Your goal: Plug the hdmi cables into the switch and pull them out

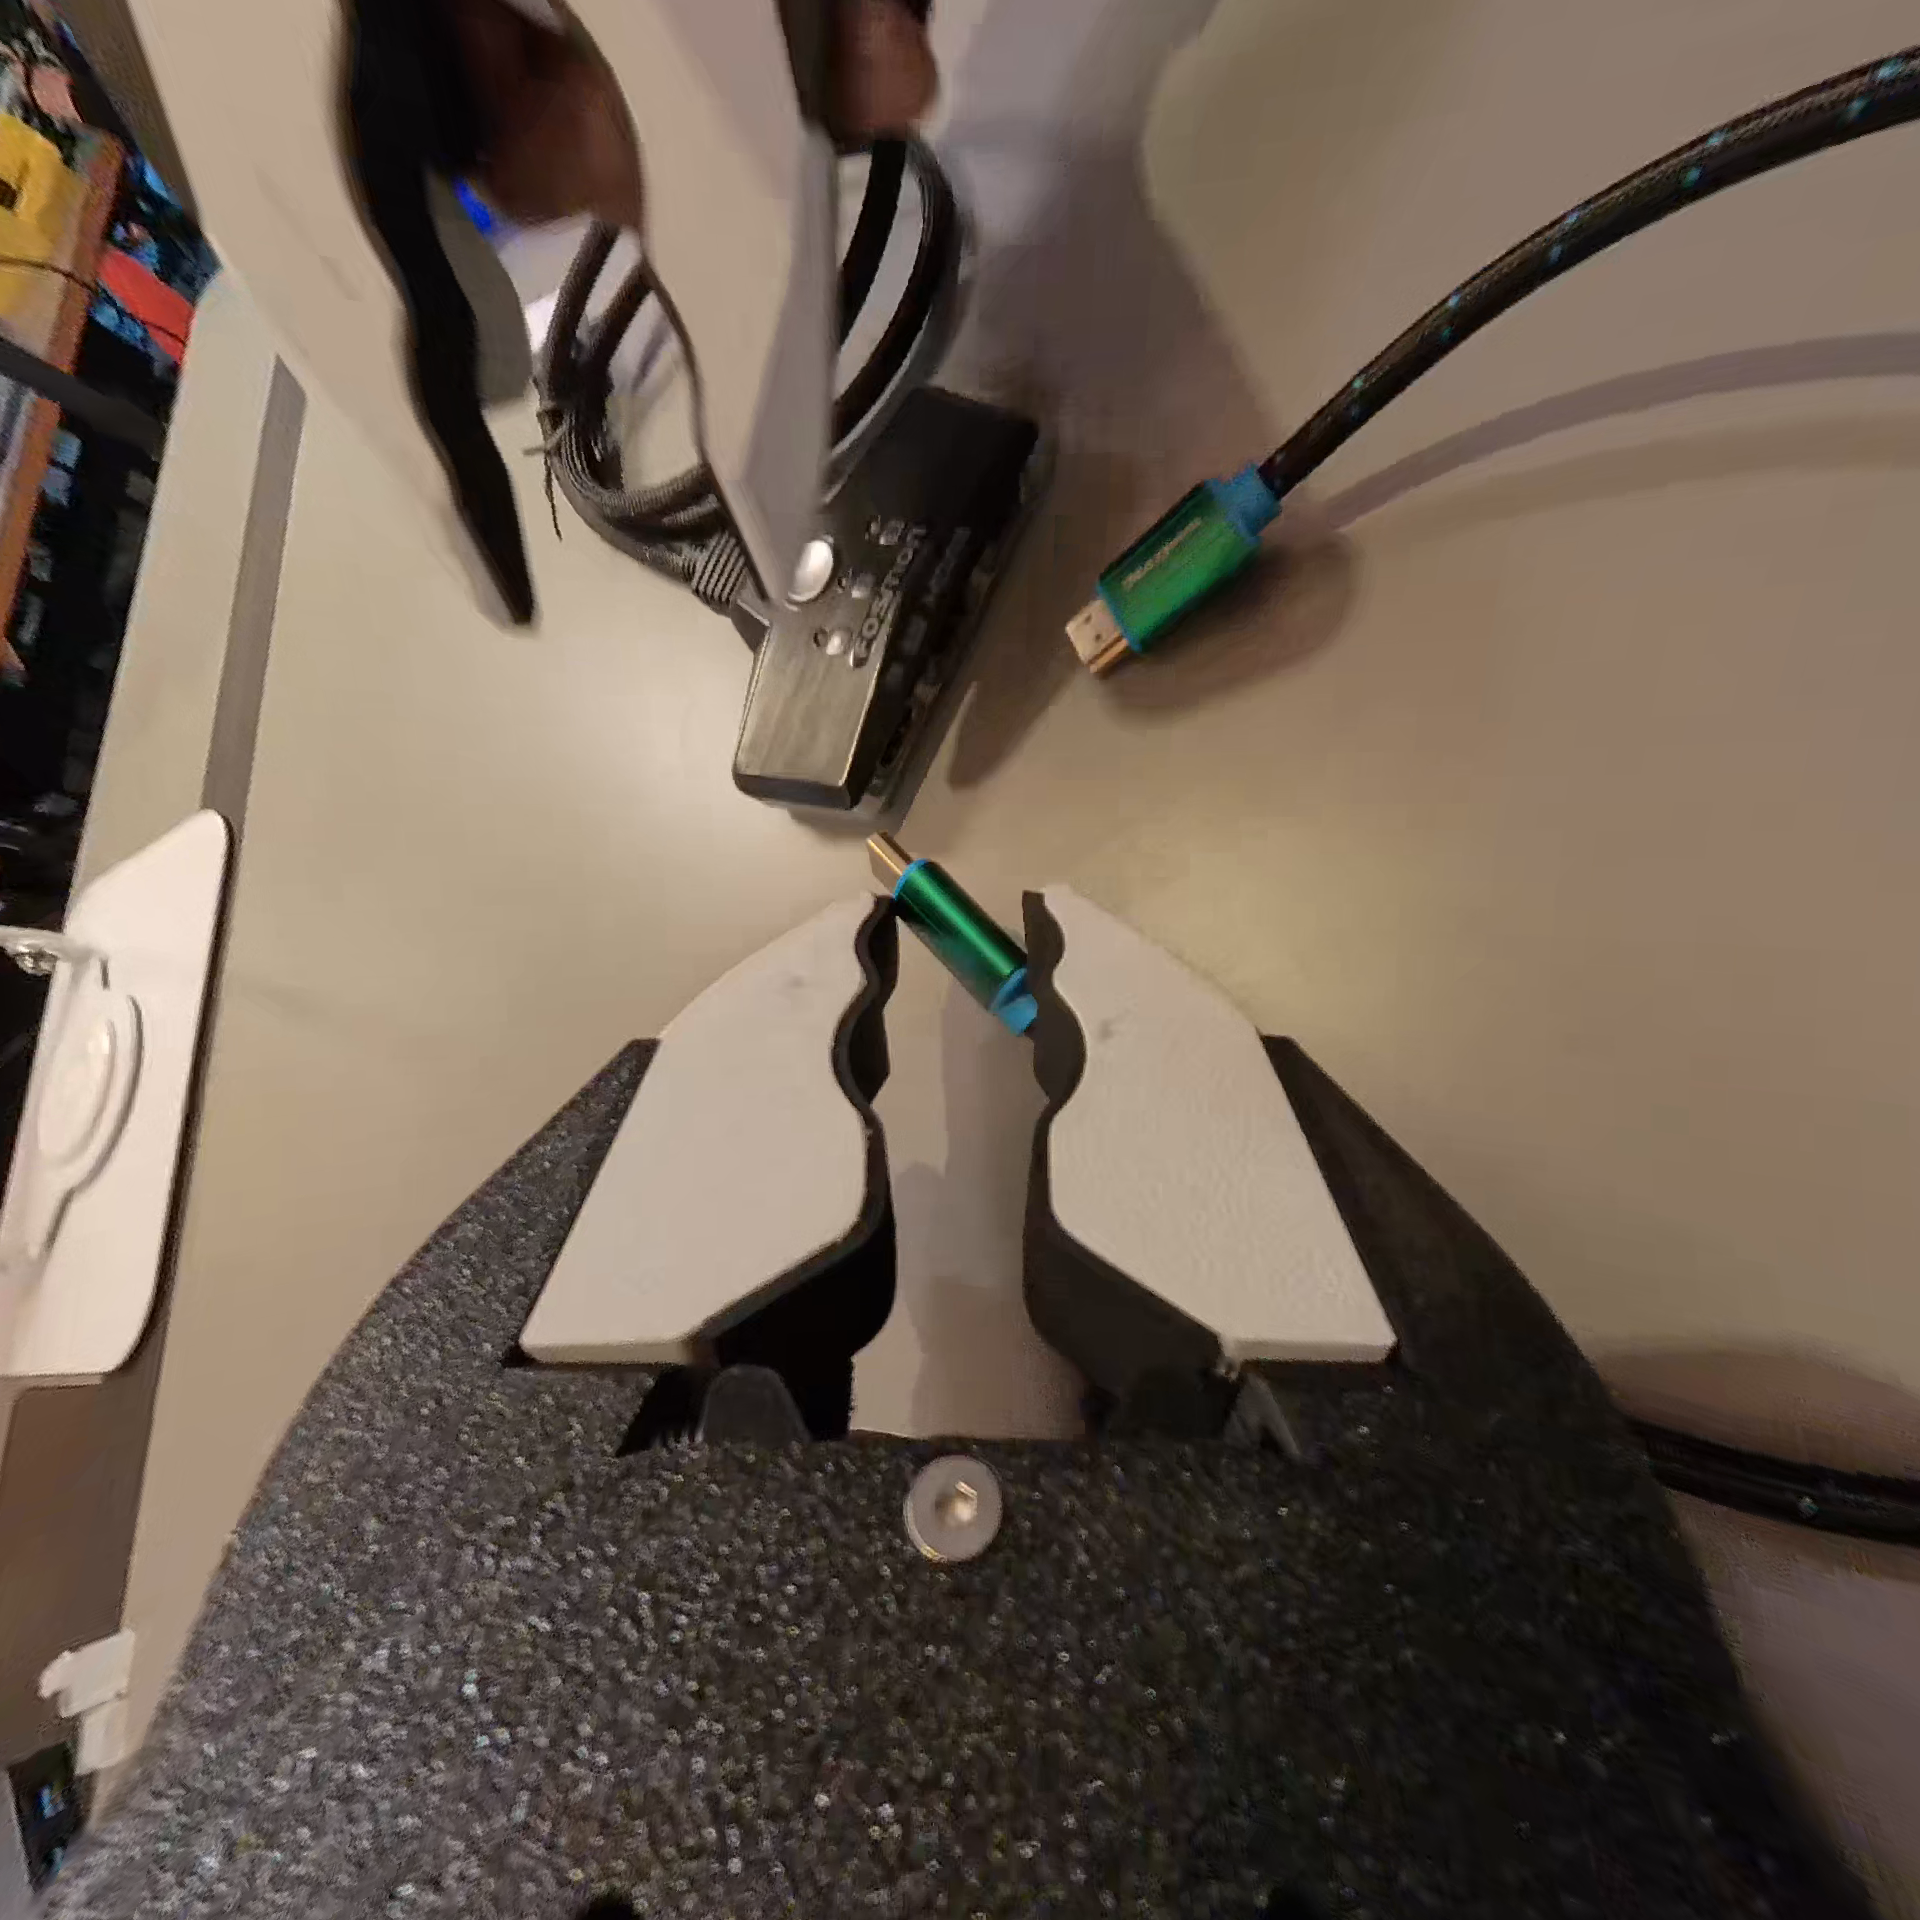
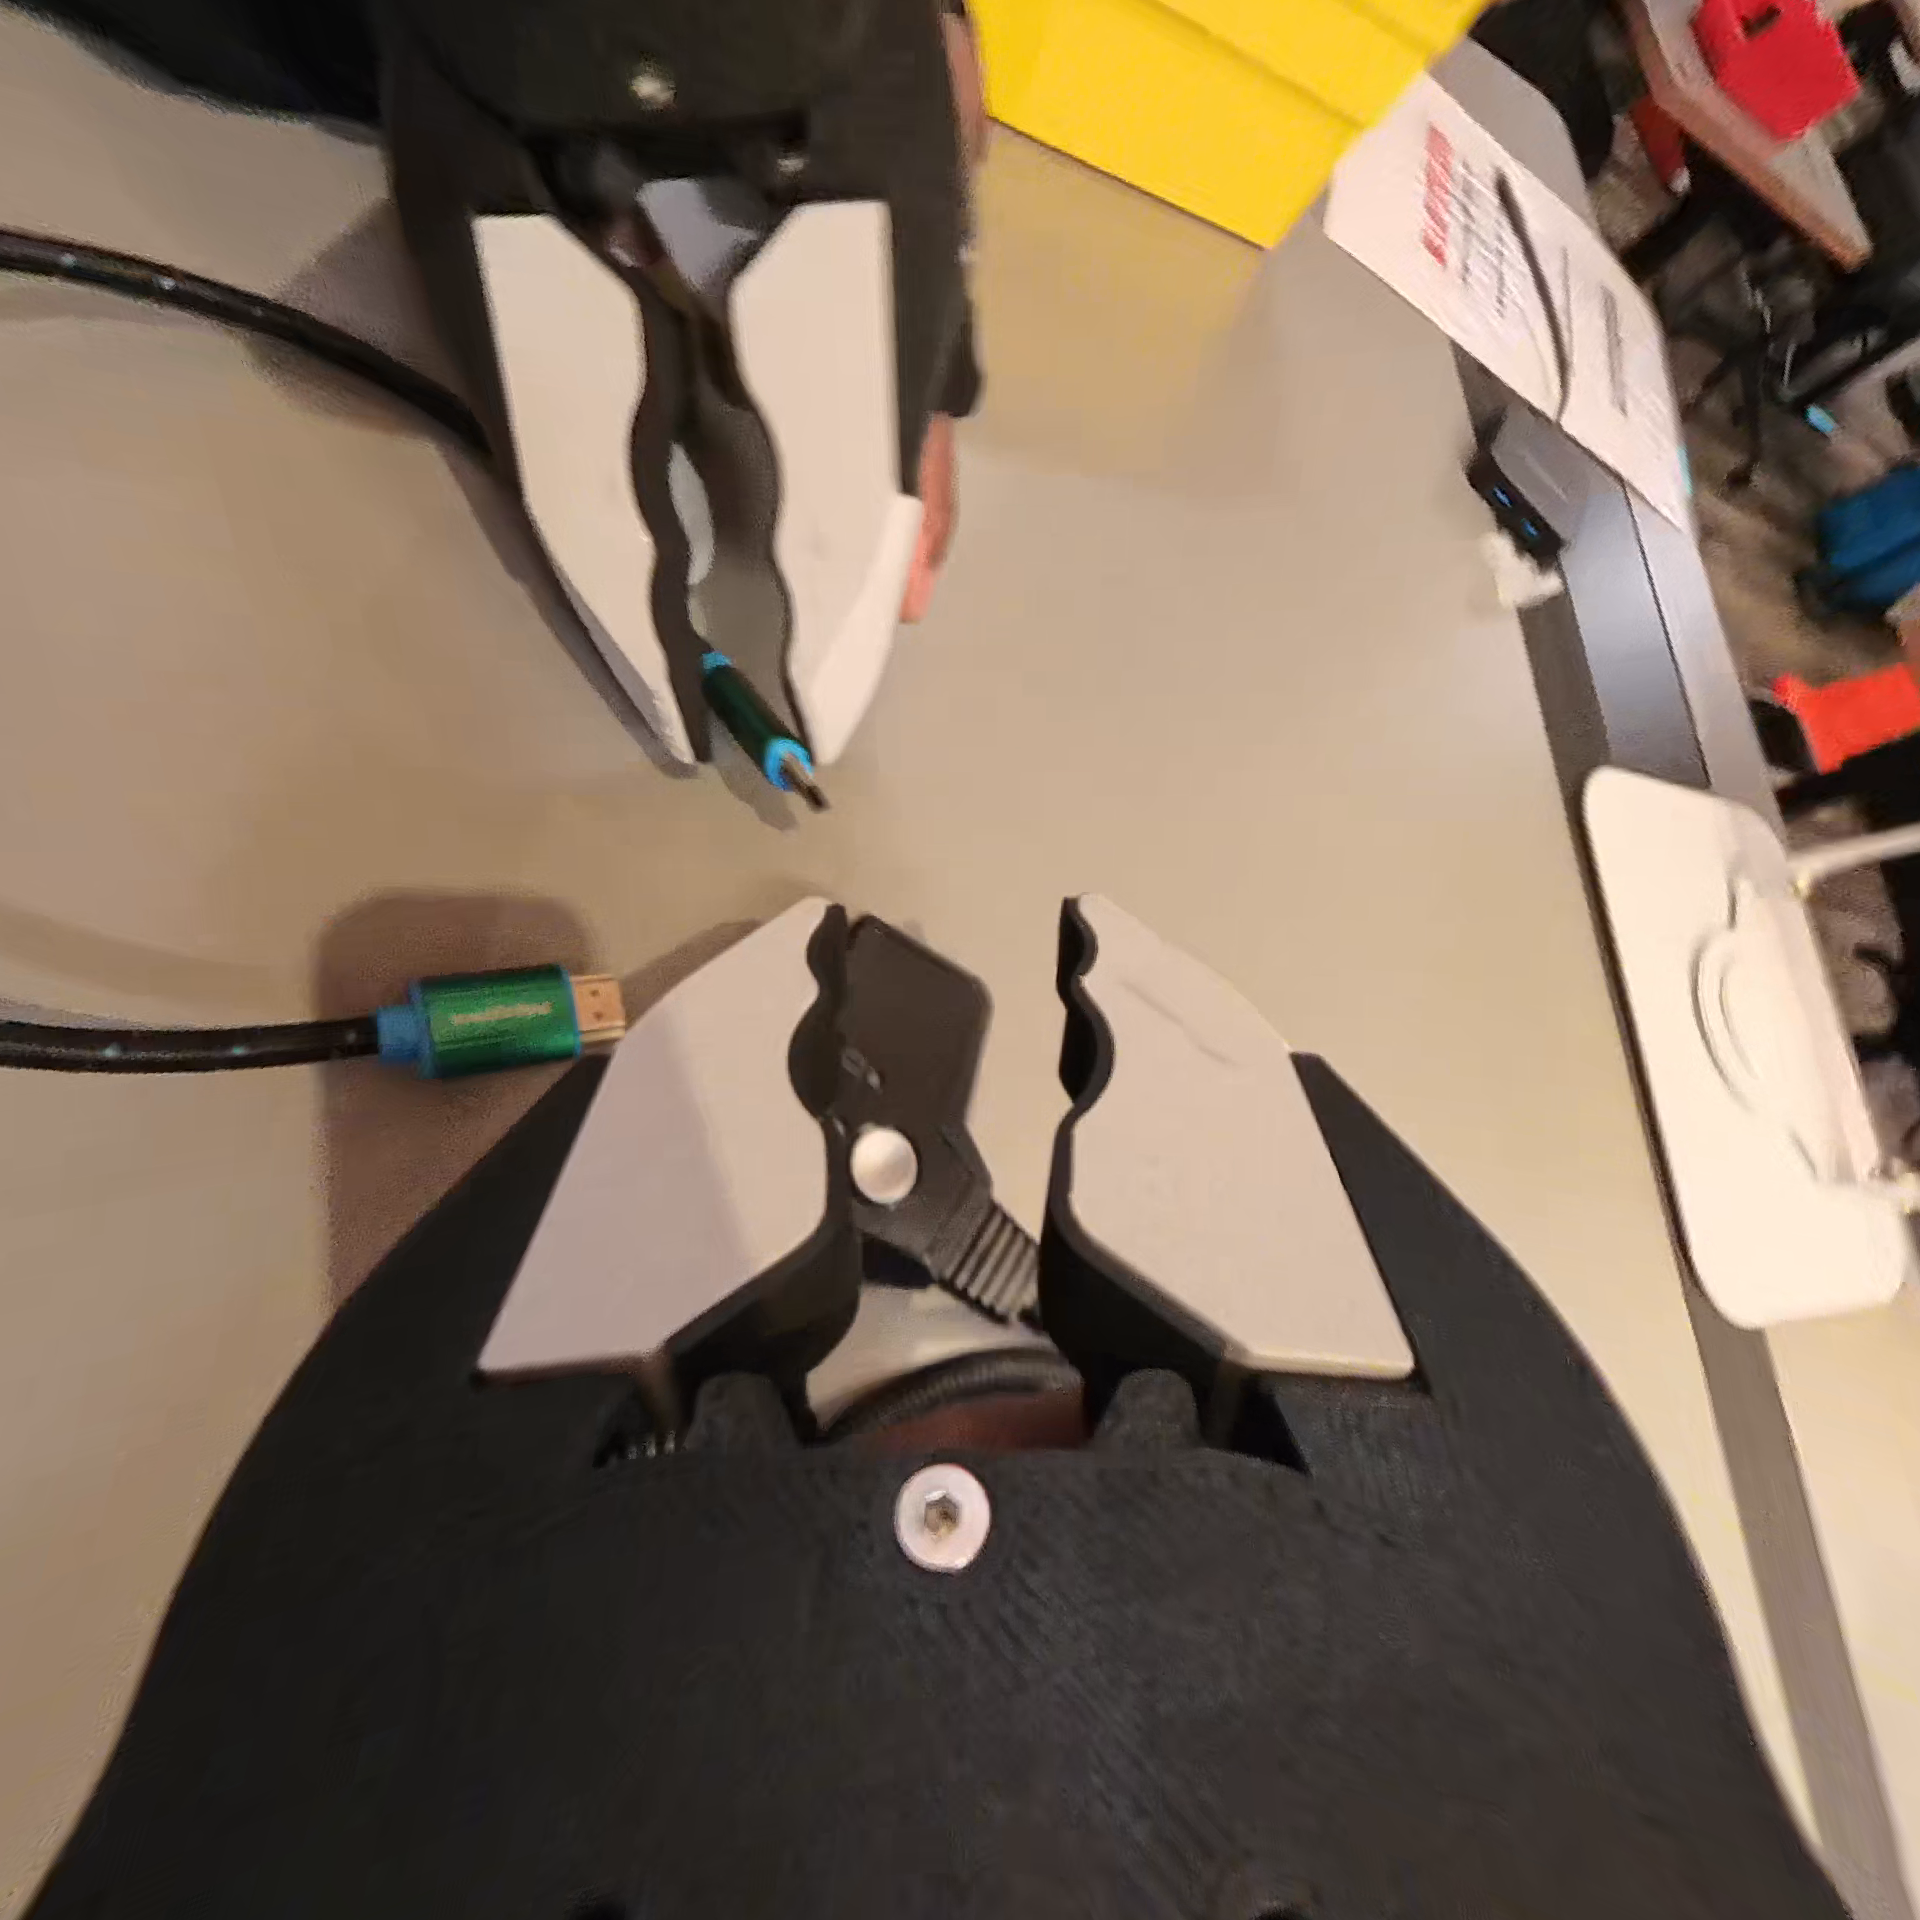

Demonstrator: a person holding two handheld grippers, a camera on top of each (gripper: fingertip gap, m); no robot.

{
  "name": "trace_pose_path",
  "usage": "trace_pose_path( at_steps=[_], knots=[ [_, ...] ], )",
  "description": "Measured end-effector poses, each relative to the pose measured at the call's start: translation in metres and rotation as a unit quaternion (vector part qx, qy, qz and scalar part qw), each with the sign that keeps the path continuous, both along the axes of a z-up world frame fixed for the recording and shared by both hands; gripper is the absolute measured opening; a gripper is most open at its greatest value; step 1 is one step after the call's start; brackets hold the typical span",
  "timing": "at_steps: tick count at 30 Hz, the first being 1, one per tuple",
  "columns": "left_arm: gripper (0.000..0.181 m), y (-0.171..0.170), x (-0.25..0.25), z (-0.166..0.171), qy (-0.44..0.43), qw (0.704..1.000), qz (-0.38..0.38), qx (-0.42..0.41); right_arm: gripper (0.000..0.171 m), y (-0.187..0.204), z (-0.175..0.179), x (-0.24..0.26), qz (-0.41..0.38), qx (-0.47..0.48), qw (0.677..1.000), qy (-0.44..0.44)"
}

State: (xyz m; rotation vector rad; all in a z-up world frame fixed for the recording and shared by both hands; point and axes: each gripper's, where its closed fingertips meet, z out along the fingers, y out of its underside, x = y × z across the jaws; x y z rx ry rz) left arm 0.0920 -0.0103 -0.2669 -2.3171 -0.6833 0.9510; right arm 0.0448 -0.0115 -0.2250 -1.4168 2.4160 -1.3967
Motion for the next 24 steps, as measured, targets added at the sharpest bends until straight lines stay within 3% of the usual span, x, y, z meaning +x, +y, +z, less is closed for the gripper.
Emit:
trace_pose_path(
  at_steps=[8, 17, 21, 24],
  knots=[
    [0.023, 0.007, -0.003, 0.007, 0.034, 0.998, -0.015, -0.042, 0.026, 0.005, -0.014, 0.031, 0.068, -0.098, 0.987, 0.109],
    [0.022, 0.021, -0.005, 0.01, 0.056, 0.995, -0.044, -0.072, 0.017, 0.012, -0.029, 0.04, 0.099, -0.105, 0.978, 0.151],
    [0.017, 0.026, -0.007, 0.014, 0.07, 0.995, -0.043, -0.05, 0.005, 0.012, -0.033, 0.037, 0.102, -0.132, 0.967, 0.195],
    [0.026, 0.024, -0.009, 0.027, 0.066, 0.997, -0.015, 0.034, 0.005, 0.014, -0.03, 0.037, 0.119, -0.18, 0.953, 0.214]
  ],
)
